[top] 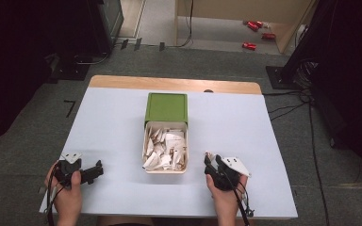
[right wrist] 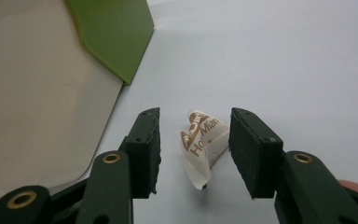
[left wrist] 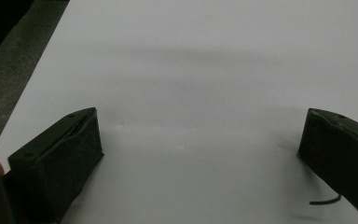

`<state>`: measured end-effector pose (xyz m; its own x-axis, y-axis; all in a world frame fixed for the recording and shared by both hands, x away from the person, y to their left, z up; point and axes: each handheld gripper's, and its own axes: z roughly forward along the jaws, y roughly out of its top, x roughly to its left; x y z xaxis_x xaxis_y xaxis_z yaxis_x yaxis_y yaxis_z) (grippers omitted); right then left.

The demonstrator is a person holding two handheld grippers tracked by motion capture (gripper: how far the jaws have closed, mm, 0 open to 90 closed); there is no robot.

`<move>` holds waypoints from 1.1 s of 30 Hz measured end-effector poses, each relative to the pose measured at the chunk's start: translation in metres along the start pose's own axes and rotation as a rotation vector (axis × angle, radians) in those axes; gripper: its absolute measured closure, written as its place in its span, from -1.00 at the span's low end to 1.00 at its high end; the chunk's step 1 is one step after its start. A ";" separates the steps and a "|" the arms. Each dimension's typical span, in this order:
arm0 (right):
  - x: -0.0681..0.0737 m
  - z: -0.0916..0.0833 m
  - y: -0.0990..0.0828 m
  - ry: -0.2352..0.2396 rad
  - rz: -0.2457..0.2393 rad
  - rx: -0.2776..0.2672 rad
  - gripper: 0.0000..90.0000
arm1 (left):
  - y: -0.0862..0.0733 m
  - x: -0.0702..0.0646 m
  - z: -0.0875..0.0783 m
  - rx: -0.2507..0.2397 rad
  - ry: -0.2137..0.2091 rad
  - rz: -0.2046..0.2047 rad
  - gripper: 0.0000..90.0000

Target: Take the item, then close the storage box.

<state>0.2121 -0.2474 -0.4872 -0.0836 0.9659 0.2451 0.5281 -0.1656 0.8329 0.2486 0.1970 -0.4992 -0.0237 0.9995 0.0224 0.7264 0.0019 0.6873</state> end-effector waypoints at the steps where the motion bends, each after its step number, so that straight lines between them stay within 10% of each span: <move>1: 0.000 -0.001 0.001 -0.002 -0.003 -0.002 0.19 | 0.000 0.000 0.000 0.000 0.000 0.000 -1.00; 33: 0.043 -0.034 0.038 0.070 -0.022 -0.101 0.19 | 0.000 0.000 0.000 0.000 0.000 0.000 -1.00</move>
<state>0.2005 -0.2193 -0.4282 -0.1553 0.9538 0.2573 0.4375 -0.1671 0.8836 0.2486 0.1970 -0.4991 -0.0238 0.9995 0.0230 0.7266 0.0015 0.6871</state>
